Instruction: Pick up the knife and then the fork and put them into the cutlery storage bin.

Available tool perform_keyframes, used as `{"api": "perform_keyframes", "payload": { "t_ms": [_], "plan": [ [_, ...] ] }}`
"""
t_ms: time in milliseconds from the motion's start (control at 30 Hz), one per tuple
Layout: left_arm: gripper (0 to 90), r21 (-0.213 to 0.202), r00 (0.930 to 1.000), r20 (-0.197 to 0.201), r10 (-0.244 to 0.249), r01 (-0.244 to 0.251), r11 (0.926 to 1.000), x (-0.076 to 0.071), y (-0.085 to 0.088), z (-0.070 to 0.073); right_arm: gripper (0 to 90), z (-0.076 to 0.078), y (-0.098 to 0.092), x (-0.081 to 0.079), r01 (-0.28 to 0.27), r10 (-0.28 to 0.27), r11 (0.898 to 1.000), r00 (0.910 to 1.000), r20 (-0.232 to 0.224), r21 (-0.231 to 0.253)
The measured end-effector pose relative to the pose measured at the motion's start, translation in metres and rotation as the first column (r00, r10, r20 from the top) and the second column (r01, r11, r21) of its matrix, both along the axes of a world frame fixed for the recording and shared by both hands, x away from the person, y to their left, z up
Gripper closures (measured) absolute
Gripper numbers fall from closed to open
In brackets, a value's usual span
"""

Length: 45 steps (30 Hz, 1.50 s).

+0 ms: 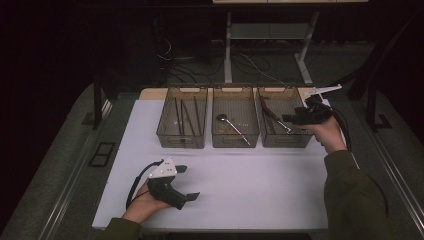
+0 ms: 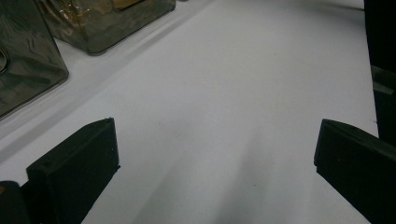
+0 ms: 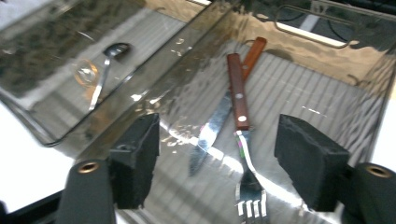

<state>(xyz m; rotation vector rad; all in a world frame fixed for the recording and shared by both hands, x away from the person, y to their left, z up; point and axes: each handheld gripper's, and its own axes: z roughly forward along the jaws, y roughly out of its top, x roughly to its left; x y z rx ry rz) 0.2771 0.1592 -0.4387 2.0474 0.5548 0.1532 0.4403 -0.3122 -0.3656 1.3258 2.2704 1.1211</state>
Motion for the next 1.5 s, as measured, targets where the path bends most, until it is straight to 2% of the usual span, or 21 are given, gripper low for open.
{"api": "perform_keyframes", "payload": {
  "t_ms": [167, 267, 333, 400, 567, 667, 867, 900, 1033, 1100, 1500],
  "plan": [
    [0.0, 0.009, 1.0, 0.003, 0.009, -0.009, 0.9999, 0.0, 0.001, 0.0, 25.9, -0.001, -0.003, -0.015, -0.005, 0.004, 1.0, 0.9997, 0.024, 0.031],
    [0.0, 0.005, 0.9999, 0.006, 0.012, -0.012, 0.9999, 0.0, 0.001, 0.0, 20.9, 0.0, -0.002, -0.024, -0.014, 0.013, 0.999, 0.9991, 0.041, 0.036],
    [0.0, 0.01, 0.9999, 0.003, 0.013, -0.013, 0.9999, 0.0, 0.001, 0.0, 20.0, 0.002, 0.0, -0.032, -0.02, 0.018, 0.999, 0.9977, 0.066, 0.025],
    [0.0, 0.008, 0.9997, -0.002, 0.024, -0.024, 0.9997, 0.0, 0.001, -0.001, 19.9, 0.003, 0.0, -0.039, -0.018, 0.015, 0.999, 0.9959, 0.089, 0.037],
    [0.0, 0.025, 0.9994, -0.006, 0.034, -0.034, 0.9991, 0.0, 0.001, -0.002, 18.1, 0.002, 0.006, -0.056, -0.036, 0.029, 0.997, 0.9938, 0.107, 0.065],
    [0.0, 0.033, 0.9993, -0.007, 0.036, -0.036, 0.9988, 0.0, 0.002, -0.002, 14.8, -0.001, 0.01, -0.067, -0.047, 0.037, 0.996, 0.9916, 0.124, 0.078],
    [0.0, 0.026, 0.9993, -0.007, 0.036, -0.035, 0.999, -0.001, 0.002, -0.002, 14.6, -0.009, 0.016, -0.087, -0.067, 0.053, 0.993, 0.9884, 0.142, 0.097],
    [0.0, 0.036, 0.9995, -0.005, 0.031, -0.03, 0.9989, 0.0, 0.003, -0.002, 14.6, -0.01, 0.016, -0.091, -0.077, 0.063, 0.992, 0.988, 0.141, 0.099],
    [0.0, 0.028, 0.9994, -0.006, 0.033, -0.033, 0.9991, -0.001, 0.004, -0.001, 14.6, -0.015, 0.019, -0.109, -0.101, 0.086, 0.991, 0.9819, 0.169, 0.082],
    [0.0, 0.028, 0.9994, -0.006, 0.035, -0.035, 0.999, -0.001, 0.004, -0.001, 14.6, -0.018, 0.019, -0.117, -0.11, 0.092, 0.99, 0.9789, 0.183, 0.092],
    [0.0, 0.033, 0.9994, -0.004, 0.035, -0.035, 0.9989, -0.003, 0.003, 0.0, 14.6, -0.042, 0.021, -0.15, -0.149, 0.129, 0.983, 0.9765, 0.173, 0.11]
  ]
}}
